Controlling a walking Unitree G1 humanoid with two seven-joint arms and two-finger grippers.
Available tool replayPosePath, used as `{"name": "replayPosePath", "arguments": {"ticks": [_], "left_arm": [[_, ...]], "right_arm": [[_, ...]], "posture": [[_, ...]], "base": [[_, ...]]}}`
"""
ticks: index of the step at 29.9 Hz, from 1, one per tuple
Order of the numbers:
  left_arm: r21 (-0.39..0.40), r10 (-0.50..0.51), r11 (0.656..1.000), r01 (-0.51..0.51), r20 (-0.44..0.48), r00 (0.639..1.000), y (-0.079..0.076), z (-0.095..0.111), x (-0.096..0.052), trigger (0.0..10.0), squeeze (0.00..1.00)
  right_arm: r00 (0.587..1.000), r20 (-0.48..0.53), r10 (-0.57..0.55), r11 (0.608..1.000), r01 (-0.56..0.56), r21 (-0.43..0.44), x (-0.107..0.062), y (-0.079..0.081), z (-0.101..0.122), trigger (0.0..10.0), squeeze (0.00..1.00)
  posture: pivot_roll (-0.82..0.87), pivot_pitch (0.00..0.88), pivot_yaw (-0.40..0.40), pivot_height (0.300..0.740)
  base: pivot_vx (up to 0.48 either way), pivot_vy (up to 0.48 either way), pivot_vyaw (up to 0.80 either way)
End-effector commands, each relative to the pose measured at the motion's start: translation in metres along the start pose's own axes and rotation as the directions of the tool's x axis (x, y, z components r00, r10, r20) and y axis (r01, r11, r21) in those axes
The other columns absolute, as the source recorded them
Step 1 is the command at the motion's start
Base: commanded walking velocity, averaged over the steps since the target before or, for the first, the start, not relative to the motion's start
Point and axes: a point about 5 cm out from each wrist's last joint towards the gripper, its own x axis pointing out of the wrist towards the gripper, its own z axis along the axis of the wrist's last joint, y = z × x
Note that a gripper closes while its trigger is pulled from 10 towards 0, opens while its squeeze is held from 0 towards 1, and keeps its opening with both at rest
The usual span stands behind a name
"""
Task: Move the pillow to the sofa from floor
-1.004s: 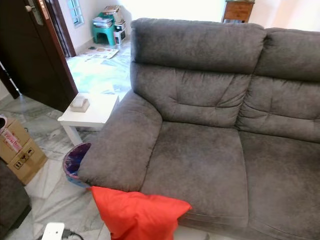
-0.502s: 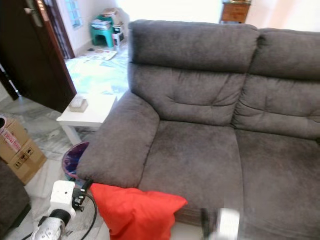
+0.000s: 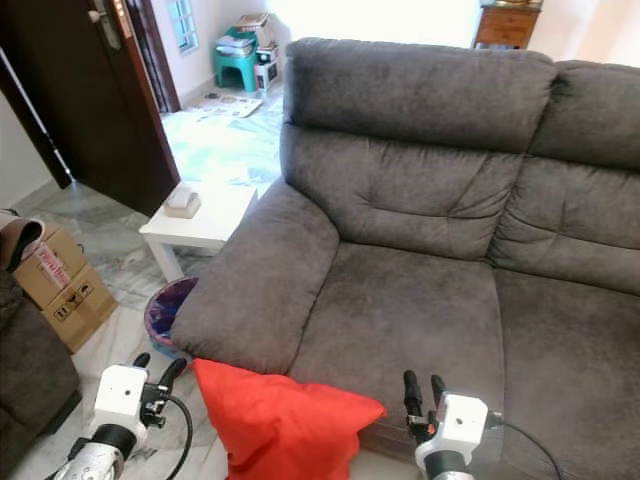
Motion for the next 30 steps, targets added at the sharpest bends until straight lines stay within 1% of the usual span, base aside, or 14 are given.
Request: {"name": "replayPosePath", "arguments": {"ticks": [1, 2, 4, 6, 11, 15, 20, 22, 25, 30], "left_arm": [[0.016, -0.021, 1.0, 0.021, -0.022, 1.0, 0.001, -0.001, -0.002, 10.0, 0.0], [0.016, -0.025, 1.0, 0.025, -0.024, 0.999, 0.001, -0.001, -0.002, 10.0, 0.0], [0.015, -0.028, 0.999, 0.028, -0.027, 0.999, 0.001, -0.001, -0.001, 10.0, 0.0], [0.012, -0.027, 1.0, 0.027, -0.027, 0.999, 0.001, -0.001, -0.001, 10.0, 0.0], [0.012, -0.059, 0.998, 0.059, -0.043, 0.997, -0.004, -0.002, 0.001, 10.0, 0.0], [-0.004, -0.073, 0.997, 0.073, -0.045, 0.996, -0.006, 0.001, 0.004, 10.0, 0.0], [-0.023, -0.08, 0.997, 0.079, -0.023, 0.997, -0.009, 0.01, 0.009, 10.0, 0.0], [-0.025, -0.08, 0.997, 0.08, -0.018, 0.997, -0.009, 0.011, 0.01, 10.0, 0.0], [-0.026, -0.079, 0.997, 0.078, -0.017, 0.997, -0.009, 0.012, 0.01, 10.0, 0.0], [-0.034, -0.074, 0.997, 0.073, -0.028, 0.997, -0.007, 0.01, 0.009, 10.0, 0.0]], "right_arm": [[0.998, -0.063, -0.03, 0.999, 0.028, -0.023, -0.002, -0.005, -0.007, 10.0, 0.0], [0.997, -0.07, -0.038, 0.999, 0.036, -0.028, -0.002, -0.006, -0.008, 10.0, 0.0], [0.998, -0.057, -0.037, 0.999, 0.036, -0.01, -0.002, -0.007, -0.006, 10.0, 0.0], [0.998, -0.06, -0.021, 0.999, 0.02, -0.031, -0.002, -0.006, -0.006, 10.0, 0.0], [0.999, -0.042, -0.029, 0.998, 0.027, -0.048, -0.001, -0.007, -0.003, 10.0, 0.0], [0.998, -0.057, -0.027, 0.999, 0.025, -0.048, -0.001, -0.005, -0.004, 10.0, 0.0], [0.998, -0.062, -0.021, 0.998, 0.018, -0.058, 0.001, -0.001, -0.004, 10.0, 0.0], [0.997, -0.075, -0.016, 0.999, 0.013, -0.051, 0.003, 0.0, -0.005, 10.0, 0.0], [0.996, -0.084, -0.007, 0.998, 0.001, -0.064, 0.005, 0.001, -0.005, 10.0, 0.0], [0.997, -0.073, -0.02, 0.997, 0.015, -0.074, 0.004, -0.001, -0.004, 10.0, 0.0]], "posture": [[-0.03, 0.005, 0.048, 0.74], [-0.03, 0.005, 0.049, 0.74], [-0.03, 0.004, 0.05, 0.72], [-0.03, 0.002, 0.05, 0.705], [-0.03, 0.01, 0.054, 0.705], [-0.02, 0.024, 0.049, 0.705], [-0.01, 0.036, 0.044, 0.705], [-0.01, 0.042, 0.042, 0.7], [-0.01, 0.046, 0.041, 0.685], [-0.01, 0.048, 0.038, 0.685]], "base": [[0.0, 0.0, 0.0], [0.0, 0.0, 0.0], [0.0, 0.0, 0.0], [0.0, 0.0, 0.0], [0.0, 0.0, 0.0], [0.0, 0.0, 0.0], [0.0, 0.0, 0.0], [0.0, 0.0, 0.0], [0.0, 0.0, 0.0], [0.0, 0.0, 0.0]]}}
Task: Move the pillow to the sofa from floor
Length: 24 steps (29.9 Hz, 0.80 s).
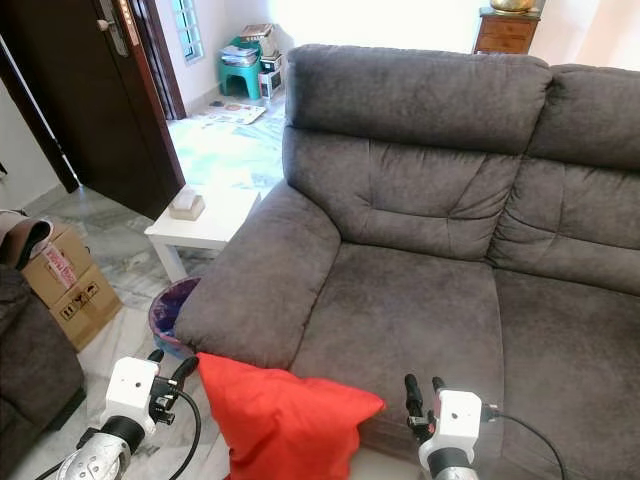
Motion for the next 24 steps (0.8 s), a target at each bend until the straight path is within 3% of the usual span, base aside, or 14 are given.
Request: {"name": "replayPosePath", "arguments": {"ticks": [1, 21, 24], "left_arm": [[-0.014, 0.008, 1.0, -0.009, -0.017, 1.0, 0.0021, -0.002, -0.0016, 10.0, 0.0], [-0.033, 0.003, 0.999, -0.004, -0.038, 0.999, -0.0003, -0.0057, -0.0041, 10.0, 0.0], [-0.033, 0.002, 0.999, -0.003, -0.04, 0.999, -0.0002, -0.006, -0.0039, 10.0, 0.0]], "right_arm": [[1.0, -0.005, 0.002, 1.0, -0.002, -0.007, -0.0007, 0.0004, -0.0011, 10.0, 0.0], [0.999, -0.038, -0.006, 1.0, 0.005, -0.014, 0.0024, 0.0039, -0.0038, 10.0, 0.0], [1.0, 0.0, -0.005, 1.0, 0.005, 0.005, 0.0023, 0.0048, -0.0002, 10.0, 0.0]], "posture": [[-0.01, 0.048, 0.038, 0.685], [-0.01, 0.051, 0.032, 0.67], [-0.01, 0.053, 0.032, 0.665]], "base": [[0.0, 0.0, 0.0], [0.0, 0.0, 0.0], [0.0, 0.0, 0.0]]}}
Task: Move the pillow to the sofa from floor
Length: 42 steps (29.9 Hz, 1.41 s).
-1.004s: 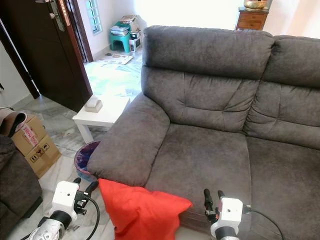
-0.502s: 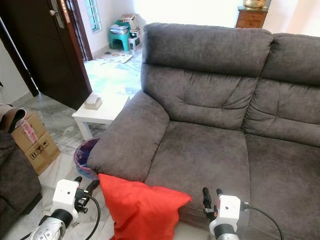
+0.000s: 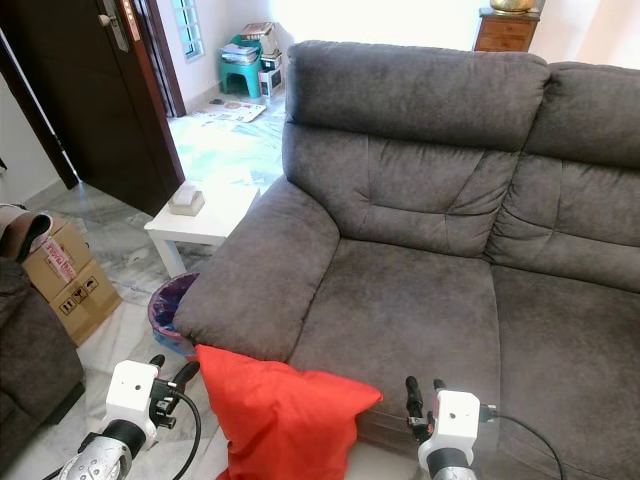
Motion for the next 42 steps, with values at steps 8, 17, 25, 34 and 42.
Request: {"name": "replayPosePath", "arguments": {"ticks": [8, 17, 25, 34, 42], "left_arm": [[-0.004, 0.0, 1.0, 0.0, -0.016, 1.0, 0.0, -0.0023, -0.0006, 10.0, 0.0], [-0.011, -0.017, 1.0, 0.017, -0.023, 1.0, -0.0021, -0.0039, -0.0007, 10.0, 0.0], [-0.009, -0.018, 1.0, 0.017, -0.028, 0.999, -0.003, -0.0047, -0.0005, 10.0, 0.0], [-0.015, -0.026, 1.0, 0.025, -0.024, 0.999, -0.0047, -0.0043, -0.0008, 10.0, 0.0], [-0.014, -0.022, 1.0, 0.021, -0.016, 1.0, -0.0037, -0.0024, -0.0014, 10.0, 0.0]], "right_arm": [[1.0, 0.006, -0.025, 1.0, 0.025, 0.009, -0.0001, -0.0025, 0.001, 10.0, 0.0], [0.999, 0.019, -0.036, 0.998, 0.034, 0.06, 0.0035, -0.0006, 0.0041, 10.0, 0.0], [0.999, 0.019, -0.031, 0.998, 0.03, 0.057, 0.0042, -0.0006, 0.0047, 10.0, 0.0], [0.999, 0.019, -0.036, 0.998, 0.035, 0.061, 0.0039, -0.0025, 0.0048, 10.0, 0.0], [1.0, 0.01, -0.026, 0.999, 0.025, 0.046, 0.004, -0.0002, 0.0037, 10.0, 0.0]], "posture": [[-0.01, 0.055, 0.032, 0.665], [-0.01, 0.054, 0.031, 0.665], [-0.01, 0.055, 0.03, 0.665], [-0.01, 0.056, 0.029, 0.665], [-0.01, 0.057, 0.03, 0.665]], "base": [[0.0, 0.0, 0.0], [0.0, 0.0, 0.0], [0.0, 0.0, 0.0], [0.0, 0.0, 0.0], [0.0, 0.0, 0.0]]}}
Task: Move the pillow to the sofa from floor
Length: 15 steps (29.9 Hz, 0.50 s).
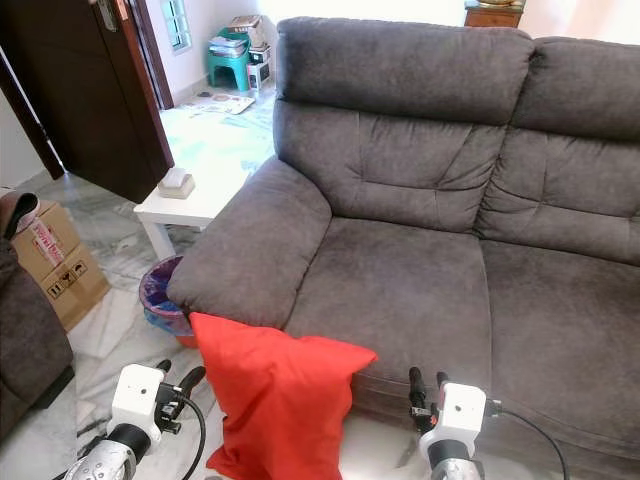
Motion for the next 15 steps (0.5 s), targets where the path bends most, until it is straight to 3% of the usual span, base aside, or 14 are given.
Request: {"name": "replayPosePath", "arguments": {"ticks": [1, 15], "left_arm": [[-0.003, 0.008, 1.0, -0.008, 0.002, 1.0, 0.0031, 0.0012, -0.0009, 10.0, 0.0], [0.013, 0.015, 1.0, -0.015, 0.007, 1.0, 0.0052, 0.003, 0.0, 10.0, 0.0]], "right_arm": [[1.0, -0.021, 0.002, 1.0, -0.002, -0.011, 0.0003, 0.0017, -0.002, 10.0, 0.0], [1.0, -0.025, -0.011, 1.0, 0.012, 0.018, 0.0019, 0.0021, -0.0023, 10.0, 0.0]], "posture": [[-0.01, 0.057, 0.03, 0.665], [-0.01, 0.059, 0.031, 0.652]], "base": [[0.0, 0.0, 0.0], [0.0, 0.0, 0.0]]}}
